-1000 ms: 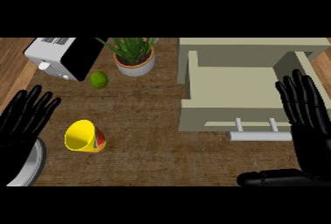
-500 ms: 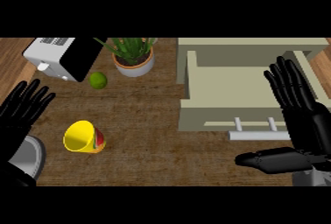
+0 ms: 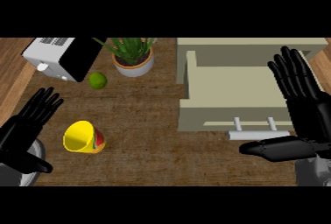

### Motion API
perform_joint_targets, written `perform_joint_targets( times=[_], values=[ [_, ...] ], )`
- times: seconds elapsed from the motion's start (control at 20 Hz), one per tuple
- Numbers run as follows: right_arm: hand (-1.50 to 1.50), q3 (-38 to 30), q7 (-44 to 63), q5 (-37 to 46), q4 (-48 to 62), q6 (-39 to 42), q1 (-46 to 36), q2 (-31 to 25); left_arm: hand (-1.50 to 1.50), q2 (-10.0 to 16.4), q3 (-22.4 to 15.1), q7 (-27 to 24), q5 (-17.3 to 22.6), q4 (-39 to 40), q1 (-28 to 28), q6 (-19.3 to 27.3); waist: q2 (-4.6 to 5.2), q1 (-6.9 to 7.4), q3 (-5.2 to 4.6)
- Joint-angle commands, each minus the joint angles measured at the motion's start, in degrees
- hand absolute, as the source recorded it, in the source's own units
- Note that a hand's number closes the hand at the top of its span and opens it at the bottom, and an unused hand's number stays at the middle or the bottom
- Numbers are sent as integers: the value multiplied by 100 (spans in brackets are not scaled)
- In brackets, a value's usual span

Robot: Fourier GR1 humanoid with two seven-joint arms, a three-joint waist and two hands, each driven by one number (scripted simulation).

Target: Pick up the cup, place it into the drawer and close the drawer

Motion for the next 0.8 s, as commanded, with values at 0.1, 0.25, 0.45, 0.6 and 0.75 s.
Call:
perform_joint_targets(
  times=[0.1,0.25,0.45,0.6,0.75],
  values=[
    [-150,90,237,146,4,-125,-384,37,-150,-15,3,-1316,-1142,1455,-178,69,2,-5,-4],
    [-150,-64,428,-104,-94,-48,-383,-25,-150,98,-80,-2160,-1619,2318,-224,-71,8,-33,-8],
    [-150,-222,244,-109,170,31,-402,-102,-150,48,-177,-2656,-2008,3605,-1174,296,6,-38,-4],
    [-150,-365,535,-262,83,4,-667,-208,-150,353,-220,-3252,-2244,4159,-1113,164,11,-51,-8],
    [-150,-370,299,-231,221,134,-554,-251,-150,-81,-447,-3787,-2554,4543,-1195,746,22,-70,-11]
  ],
)
